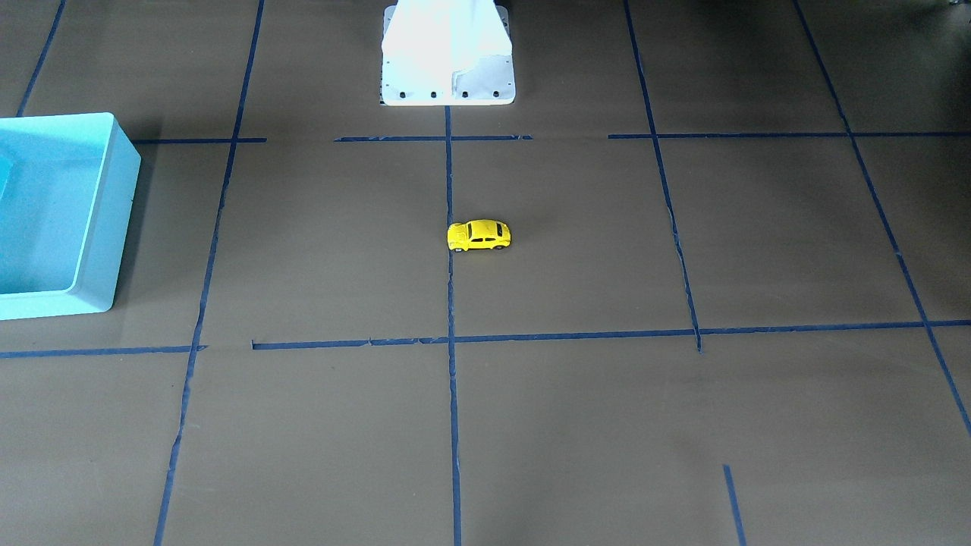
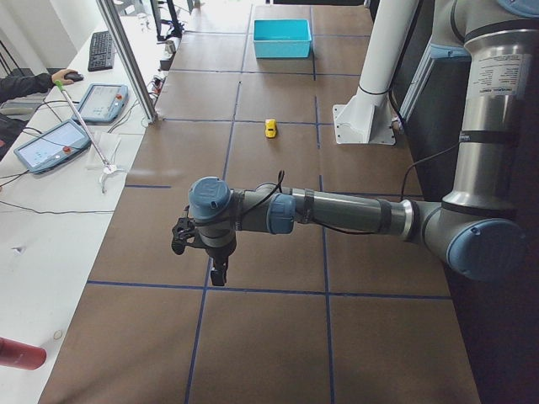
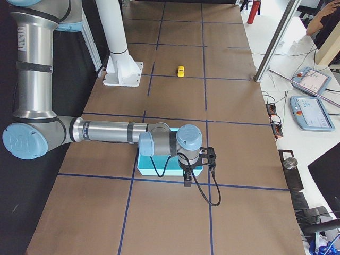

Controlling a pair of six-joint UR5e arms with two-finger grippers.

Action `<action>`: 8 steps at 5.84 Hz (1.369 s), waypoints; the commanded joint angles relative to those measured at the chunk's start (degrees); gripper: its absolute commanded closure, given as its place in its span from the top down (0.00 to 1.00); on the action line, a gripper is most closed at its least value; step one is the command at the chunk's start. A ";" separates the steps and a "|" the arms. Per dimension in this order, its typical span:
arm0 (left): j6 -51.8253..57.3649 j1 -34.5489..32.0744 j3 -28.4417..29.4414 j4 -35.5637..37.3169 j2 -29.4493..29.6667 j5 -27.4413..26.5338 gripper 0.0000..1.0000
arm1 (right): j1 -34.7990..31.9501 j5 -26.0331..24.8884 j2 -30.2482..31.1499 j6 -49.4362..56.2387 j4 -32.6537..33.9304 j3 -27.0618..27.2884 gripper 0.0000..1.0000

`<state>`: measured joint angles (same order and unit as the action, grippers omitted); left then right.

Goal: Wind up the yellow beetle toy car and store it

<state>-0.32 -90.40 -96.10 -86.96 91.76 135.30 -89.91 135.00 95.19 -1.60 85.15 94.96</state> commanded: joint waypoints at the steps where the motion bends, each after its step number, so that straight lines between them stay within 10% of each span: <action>1: 0.49 3.44 -5.73 -0.49 0.61 0.40 1.00 | 0.00 0.00 0.09 0.02 0.02 0.05 1.00; 8: 0.41 40.14 -11.40 0.13 27.81 -0.39 1.00 | 0.00 -0.09 -0.35 0.02 -0.07 0.14 1.00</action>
<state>0.09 -56.99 -108.03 -86.88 114.67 135.15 -89.91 134.98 94.96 -1.58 85.10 95.07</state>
